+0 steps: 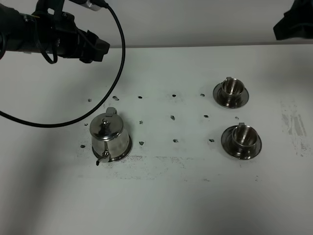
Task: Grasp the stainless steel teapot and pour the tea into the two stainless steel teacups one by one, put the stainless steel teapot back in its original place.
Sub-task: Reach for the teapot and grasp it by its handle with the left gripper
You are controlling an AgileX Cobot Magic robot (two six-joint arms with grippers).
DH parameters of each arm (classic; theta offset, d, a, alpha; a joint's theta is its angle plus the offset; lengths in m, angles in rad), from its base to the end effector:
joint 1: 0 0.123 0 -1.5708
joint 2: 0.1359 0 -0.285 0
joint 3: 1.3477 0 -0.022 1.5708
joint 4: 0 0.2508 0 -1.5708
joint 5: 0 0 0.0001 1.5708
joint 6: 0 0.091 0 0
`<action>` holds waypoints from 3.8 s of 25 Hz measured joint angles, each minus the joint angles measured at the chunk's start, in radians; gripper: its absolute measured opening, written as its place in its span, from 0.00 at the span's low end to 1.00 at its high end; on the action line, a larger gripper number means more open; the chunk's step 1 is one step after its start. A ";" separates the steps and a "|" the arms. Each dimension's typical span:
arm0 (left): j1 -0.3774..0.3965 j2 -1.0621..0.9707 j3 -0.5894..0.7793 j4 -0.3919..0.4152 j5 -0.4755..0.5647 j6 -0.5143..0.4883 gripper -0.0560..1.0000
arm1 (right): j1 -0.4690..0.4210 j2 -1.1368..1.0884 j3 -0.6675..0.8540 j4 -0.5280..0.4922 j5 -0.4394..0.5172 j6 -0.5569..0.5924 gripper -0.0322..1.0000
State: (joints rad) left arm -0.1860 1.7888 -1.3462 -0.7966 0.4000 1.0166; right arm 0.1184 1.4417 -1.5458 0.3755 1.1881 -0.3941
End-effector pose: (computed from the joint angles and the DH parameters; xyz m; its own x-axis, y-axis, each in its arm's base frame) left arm 0.3997 -0.1011 0.2713 -0.4668 0.3401 -0.8164 0.5353 0.8435 0.0454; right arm 0.2865 0.0653 0.4066 -0.7206 -0.3181 -0.6160 -0.4937 0.8593 0.1338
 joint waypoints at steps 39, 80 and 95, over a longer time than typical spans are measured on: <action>-0.097 -0.002 0.084 0.328 -0.022 -0.398 0.46 | 0.000 -1.225 0.939 -0.165 -0.056 0.229 0.43; -0.184 0.091 -0.142 0.685 0.240 -0.699 0.46 | -0.090 -1.449 1.023 -0.210 -0.062 0.262 0.35; -0.256 0.091 -0.168 0.710 0.252 -0.699 0.46 | -0.090 -1.449 1.023 -0.210 -0.062 0.262 0.35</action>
State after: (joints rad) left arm -0.4420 1.8799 -1.5141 -0.0871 0.6520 0.3172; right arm 0.0282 -0.0069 -0.5229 0.1651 1.1258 -0.1320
